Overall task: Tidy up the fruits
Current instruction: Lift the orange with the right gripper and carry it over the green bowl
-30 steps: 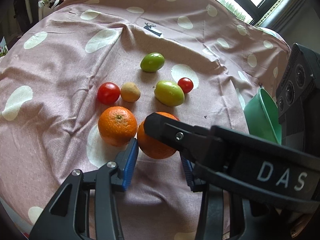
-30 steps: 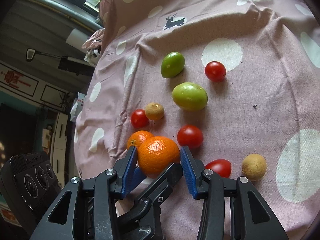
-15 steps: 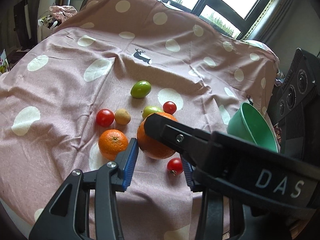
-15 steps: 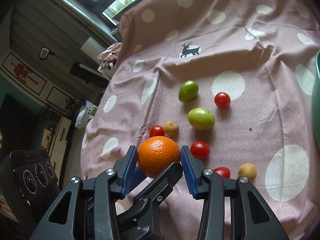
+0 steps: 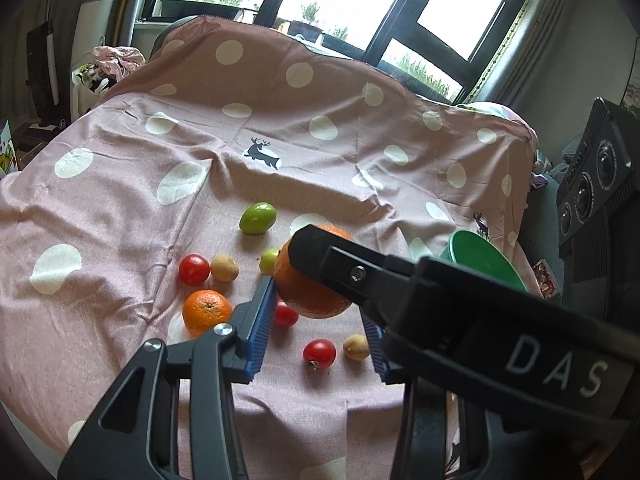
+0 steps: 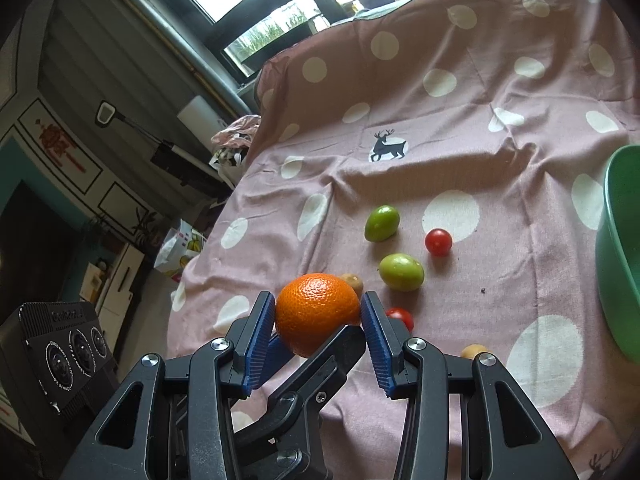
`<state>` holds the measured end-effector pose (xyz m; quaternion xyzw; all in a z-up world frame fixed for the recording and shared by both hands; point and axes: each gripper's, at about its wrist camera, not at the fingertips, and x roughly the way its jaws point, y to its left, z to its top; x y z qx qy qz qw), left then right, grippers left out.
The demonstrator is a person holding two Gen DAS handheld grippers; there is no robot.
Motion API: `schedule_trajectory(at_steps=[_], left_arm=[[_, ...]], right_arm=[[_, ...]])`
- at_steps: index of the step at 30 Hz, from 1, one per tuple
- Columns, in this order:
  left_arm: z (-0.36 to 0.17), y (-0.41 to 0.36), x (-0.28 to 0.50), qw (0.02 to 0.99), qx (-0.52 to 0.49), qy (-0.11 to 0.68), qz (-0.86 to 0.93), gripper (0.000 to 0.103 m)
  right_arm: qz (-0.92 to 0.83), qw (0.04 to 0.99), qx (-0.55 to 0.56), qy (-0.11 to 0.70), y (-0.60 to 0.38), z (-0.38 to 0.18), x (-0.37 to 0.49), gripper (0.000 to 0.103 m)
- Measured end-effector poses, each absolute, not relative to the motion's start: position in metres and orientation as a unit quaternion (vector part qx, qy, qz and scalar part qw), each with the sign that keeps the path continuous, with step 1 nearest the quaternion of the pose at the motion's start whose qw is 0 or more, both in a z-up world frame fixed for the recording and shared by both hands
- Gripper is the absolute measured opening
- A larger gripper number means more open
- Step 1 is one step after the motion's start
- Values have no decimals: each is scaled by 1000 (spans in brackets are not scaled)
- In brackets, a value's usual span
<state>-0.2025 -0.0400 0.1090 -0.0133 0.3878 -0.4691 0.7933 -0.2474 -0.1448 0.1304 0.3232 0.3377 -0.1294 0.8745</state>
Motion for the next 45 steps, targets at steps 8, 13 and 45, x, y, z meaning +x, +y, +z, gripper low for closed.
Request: schedule_trajectory(at_steps=[8,13,45], left_arm=[[123,-44,-213,796,-13,365,-483,41],[133,-52,-221,796,-4,349,-495,41],[142,-160,-283,727,66,322,-602,41]], right_arm=[[-134,889,309,310,-147,146,-258,47],[-141,893,309,295,-151,154,-267,47],[-262,872,358,207,-227,163,-360,47]])
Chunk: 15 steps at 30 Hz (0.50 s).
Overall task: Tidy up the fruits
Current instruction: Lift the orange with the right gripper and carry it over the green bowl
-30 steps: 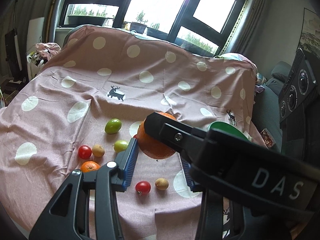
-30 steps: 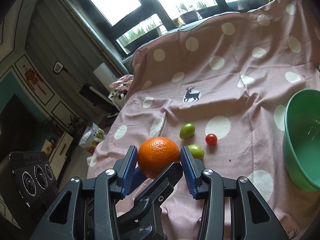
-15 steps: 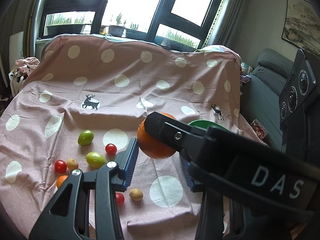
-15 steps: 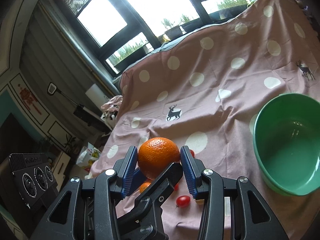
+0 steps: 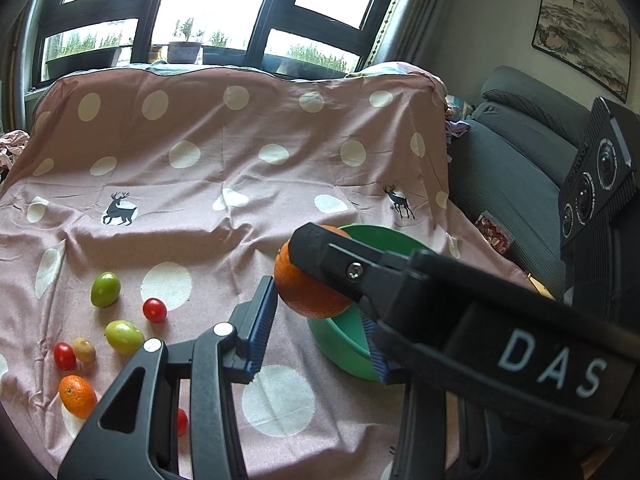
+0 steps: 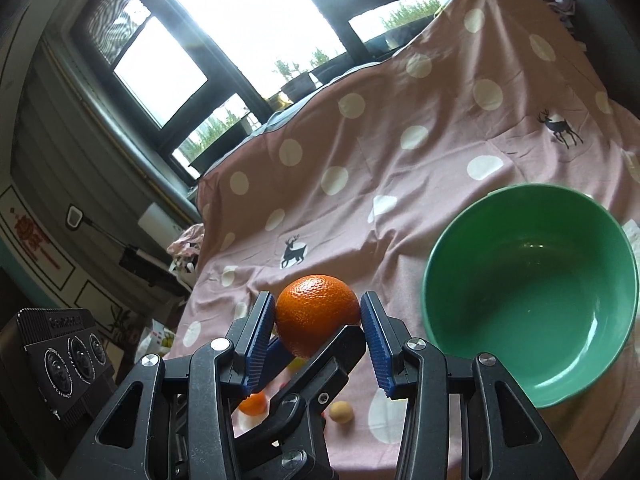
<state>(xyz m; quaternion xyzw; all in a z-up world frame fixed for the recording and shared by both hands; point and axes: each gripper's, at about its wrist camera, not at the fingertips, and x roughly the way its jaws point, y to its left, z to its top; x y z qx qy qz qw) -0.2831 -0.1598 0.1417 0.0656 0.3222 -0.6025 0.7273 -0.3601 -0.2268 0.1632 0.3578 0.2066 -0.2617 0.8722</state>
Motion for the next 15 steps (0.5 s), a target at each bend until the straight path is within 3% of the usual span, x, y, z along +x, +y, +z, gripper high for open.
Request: schedule_trajectory(at_steps=[15], left_arm=[[125,-213,-311,663,110,344,-656,41]], right_arm=[[-331,836,389,198,-263,148,-401,47]])
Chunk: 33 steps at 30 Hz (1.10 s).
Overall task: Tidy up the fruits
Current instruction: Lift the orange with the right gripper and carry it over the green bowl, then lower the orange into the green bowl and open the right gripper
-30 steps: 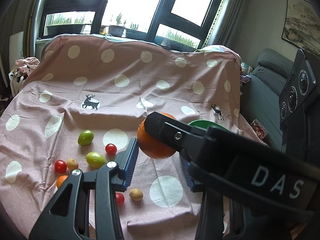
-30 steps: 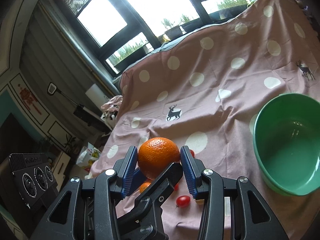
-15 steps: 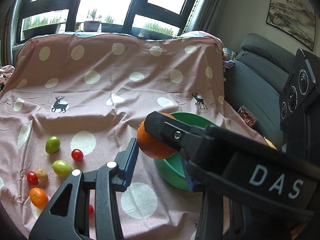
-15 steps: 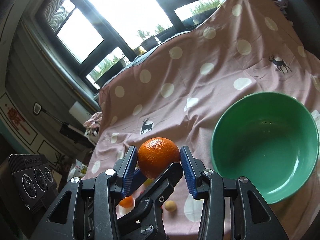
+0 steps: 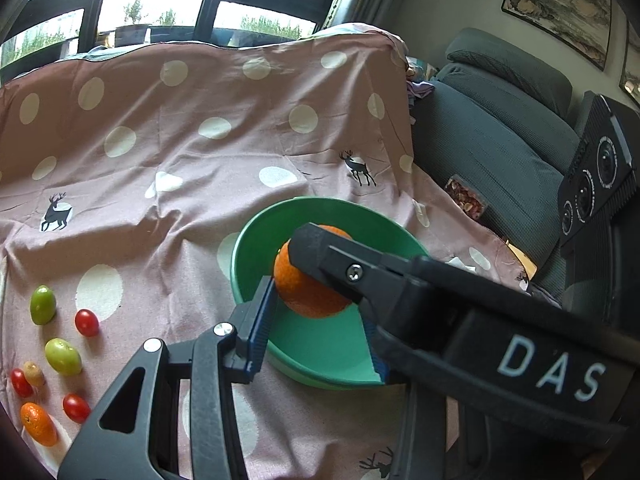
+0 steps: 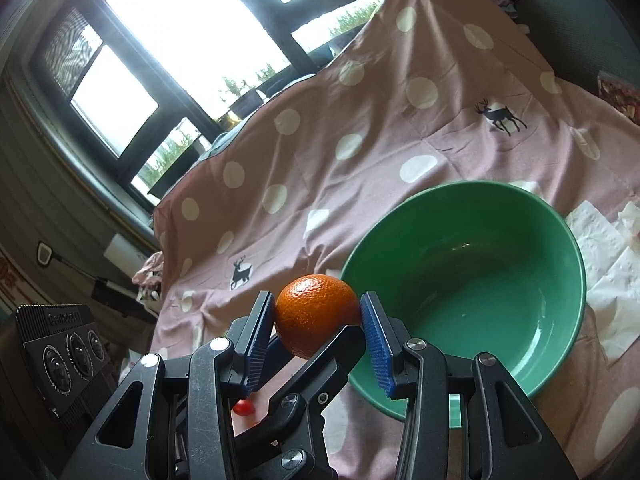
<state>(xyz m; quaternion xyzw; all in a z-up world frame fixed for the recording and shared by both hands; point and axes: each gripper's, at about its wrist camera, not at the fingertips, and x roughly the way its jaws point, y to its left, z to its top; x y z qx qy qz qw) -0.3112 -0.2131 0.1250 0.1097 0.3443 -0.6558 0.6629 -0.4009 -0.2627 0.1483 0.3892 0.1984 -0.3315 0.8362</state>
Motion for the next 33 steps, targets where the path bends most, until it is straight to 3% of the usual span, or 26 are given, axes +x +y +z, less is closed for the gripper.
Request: schedule_trajectory(at_steps=[33], left_arm=[[88,-271,-333,593,188,390,-679,42]], right_arm=[[-381,778,454,208,-304,109,-437,47]])
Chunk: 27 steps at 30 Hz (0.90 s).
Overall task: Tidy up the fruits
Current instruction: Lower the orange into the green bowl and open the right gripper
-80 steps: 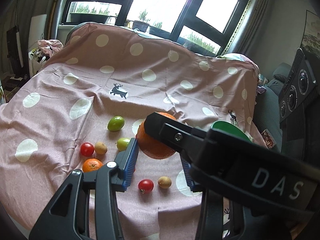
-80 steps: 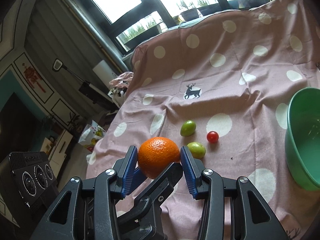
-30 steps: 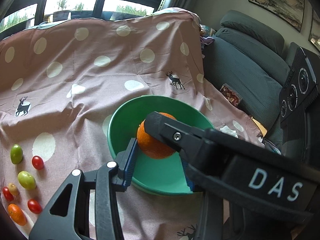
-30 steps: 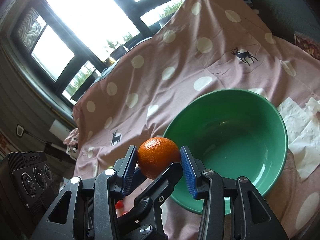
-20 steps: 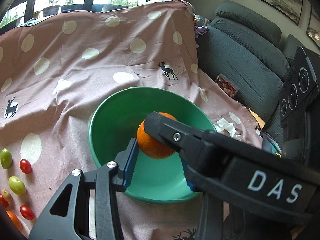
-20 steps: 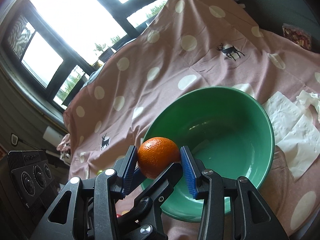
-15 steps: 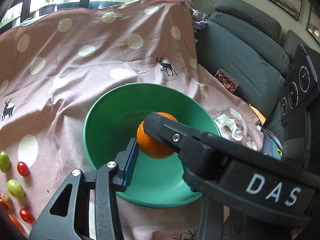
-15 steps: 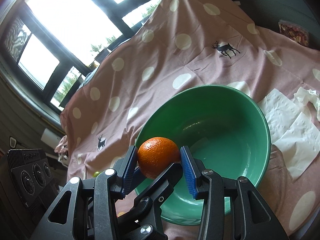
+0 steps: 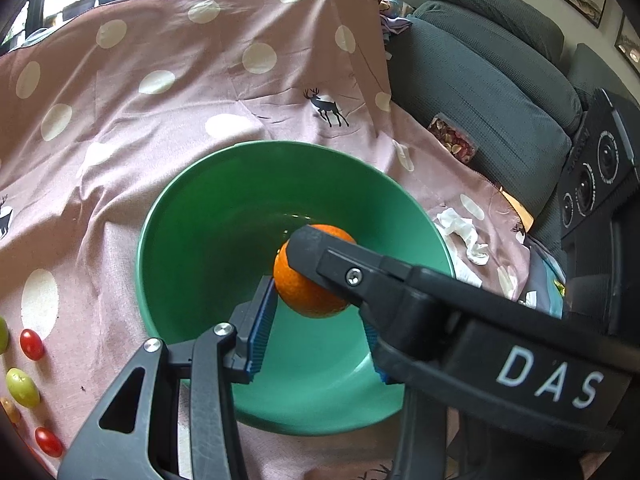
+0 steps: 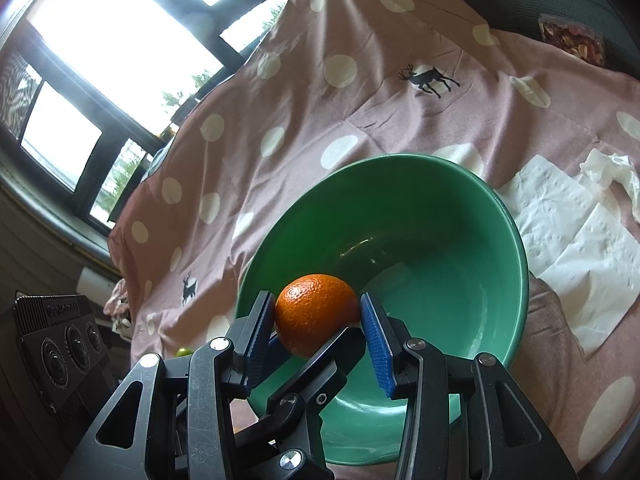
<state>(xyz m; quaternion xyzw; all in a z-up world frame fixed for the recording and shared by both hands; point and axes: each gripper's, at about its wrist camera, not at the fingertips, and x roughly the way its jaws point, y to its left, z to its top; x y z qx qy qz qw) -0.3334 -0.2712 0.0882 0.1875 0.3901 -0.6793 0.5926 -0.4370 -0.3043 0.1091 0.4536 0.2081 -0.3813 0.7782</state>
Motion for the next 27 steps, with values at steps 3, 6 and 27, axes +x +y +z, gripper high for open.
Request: schedule_trajectory(at_steps=[3,6,27], left_arm=[[85,-274,-333,588,189,397,-679,42],[84,-275,-335,587,193,396,-679,42],[80,-277,-336,589,199,400,-673,42]], right_arm=[[-381,774,459,211,-306,106,-438,47],[-387,772,456,216,-306,106,-437,47],[-402,764,450,231,-307,105,-434,46]])
